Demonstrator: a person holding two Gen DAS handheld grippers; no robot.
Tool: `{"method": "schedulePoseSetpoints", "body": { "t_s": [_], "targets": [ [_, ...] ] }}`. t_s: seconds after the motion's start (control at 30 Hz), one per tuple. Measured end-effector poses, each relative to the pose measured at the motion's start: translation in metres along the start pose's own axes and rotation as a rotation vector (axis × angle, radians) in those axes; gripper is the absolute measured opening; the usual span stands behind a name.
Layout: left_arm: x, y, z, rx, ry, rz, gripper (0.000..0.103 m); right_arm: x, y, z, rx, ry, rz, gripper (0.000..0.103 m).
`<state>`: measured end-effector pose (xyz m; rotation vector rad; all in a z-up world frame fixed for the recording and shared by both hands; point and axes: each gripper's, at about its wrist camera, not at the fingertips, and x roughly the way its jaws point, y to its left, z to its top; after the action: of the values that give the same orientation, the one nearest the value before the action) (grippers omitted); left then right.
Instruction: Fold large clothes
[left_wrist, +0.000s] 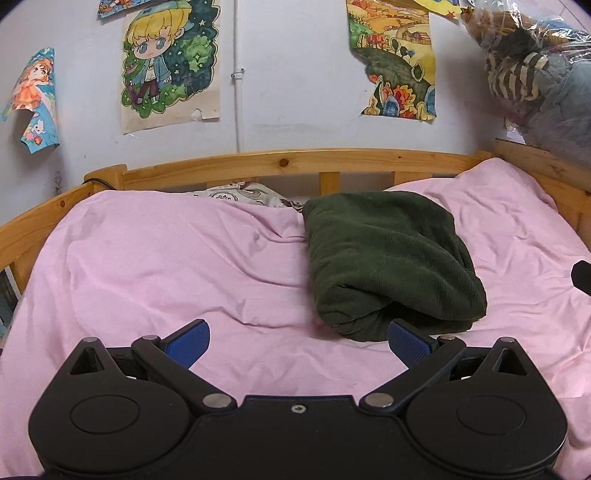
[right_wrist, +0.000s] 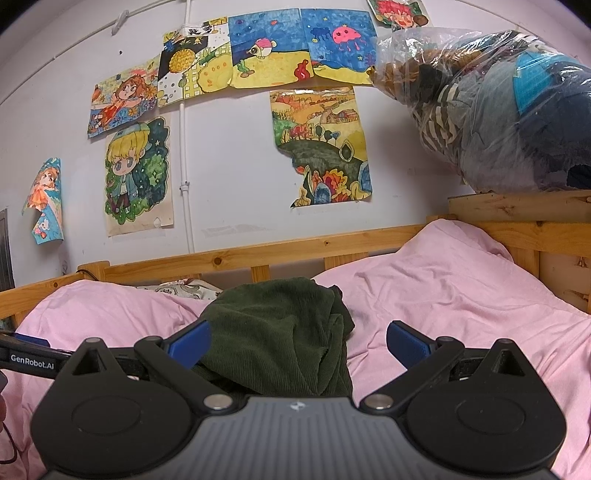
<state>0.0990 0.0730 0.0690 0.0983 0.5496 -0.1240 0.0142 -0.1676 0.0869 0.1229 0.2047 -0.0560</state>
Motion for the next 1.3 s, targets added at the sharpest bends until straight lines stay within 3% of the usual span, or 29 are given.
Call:
{"method": "schedulePoseSetpoints", "body": {
  "t_s": [1.3],
  "targets": [
    [-0.0008, -0.0040, -0.0017, 0.030, 0.003, -0.027, 0.102, 0.0010, 0.0010, -0.0002, 0.001, 0.013, -0.003, 0.103]
  ]
}}
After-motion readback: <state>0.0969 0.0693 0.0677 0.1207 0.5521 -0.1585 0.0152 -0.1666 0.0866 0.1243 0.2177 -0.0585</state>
